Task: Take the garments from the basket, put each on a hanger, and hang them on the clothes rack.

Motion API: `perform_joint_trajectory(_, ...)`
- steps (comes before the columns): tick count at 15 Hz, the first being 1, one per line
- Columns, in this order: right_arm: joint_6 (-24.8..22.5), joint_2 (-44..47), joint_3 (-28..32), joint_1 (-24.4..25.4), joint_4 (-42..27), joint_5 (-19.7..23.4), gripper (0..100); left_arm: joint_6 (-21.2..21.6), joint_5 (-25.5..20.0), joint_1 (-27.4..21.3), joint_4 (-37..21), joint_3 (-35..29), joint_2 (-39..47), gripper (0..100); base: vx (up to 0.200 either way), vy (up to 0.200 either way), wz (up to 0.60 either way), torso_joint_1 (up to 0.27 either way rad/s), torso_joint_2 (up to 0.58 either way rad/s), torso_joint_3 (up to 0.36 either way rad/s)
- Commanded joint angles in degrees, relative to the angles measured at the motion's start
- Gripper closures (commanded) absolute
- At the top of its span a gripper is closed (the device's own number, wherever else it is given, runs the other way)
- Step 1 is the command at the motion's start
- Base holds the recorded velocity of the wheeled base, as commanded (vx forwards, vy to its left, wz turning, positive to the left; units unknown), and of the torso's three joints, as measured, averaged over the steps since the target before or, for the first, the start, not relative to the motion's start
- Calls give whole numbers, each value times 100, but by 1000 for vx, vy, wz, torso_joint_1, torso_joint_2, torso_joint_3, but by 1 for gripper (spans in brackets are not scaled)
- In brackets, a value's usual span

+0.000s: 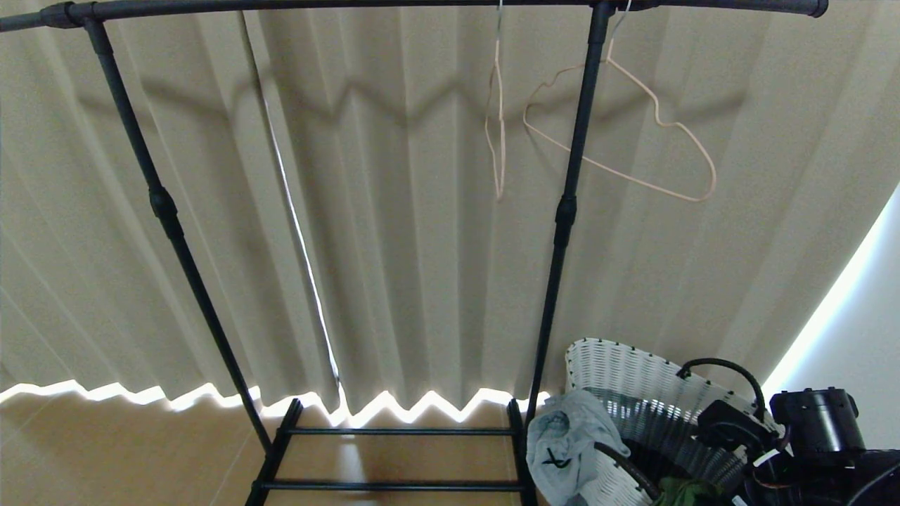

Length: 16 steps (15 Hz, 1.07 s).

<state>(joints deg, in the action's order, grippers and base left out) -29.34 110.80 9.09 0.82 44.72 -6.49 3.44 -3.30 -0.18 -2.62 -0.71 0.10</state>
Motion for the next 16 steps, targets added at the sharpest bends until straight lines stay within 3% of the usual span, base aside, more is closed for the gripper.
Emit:
perform_joint_trajectory(1,-1,188,5,-11,20,-2,0,-1,-4,1,-2,0,-1,0,0,0,0,0,0,0)
perform_joint_trajectory(6,-10,513,-110,15,723,7,0,-1,5,1,7,0,-1,0,0,0,0,0,0,0)
perform_joint_trajectory(7,-19,609,-162,33,899,7,100,-1,5,1,7,0,-1,0,0,0,0,0,0,0)
perform_joint_trajectory(14,-54,47,-909,41,1953,104,100,-1,5,1,7,0,-1,0,0,0,0,0,0,0)
perform_joint_trajectory(16,-1,-1052,-909,33,1997,121,100,-10,5,1,-2,0,-1,0,0,0,0,0,0,0)
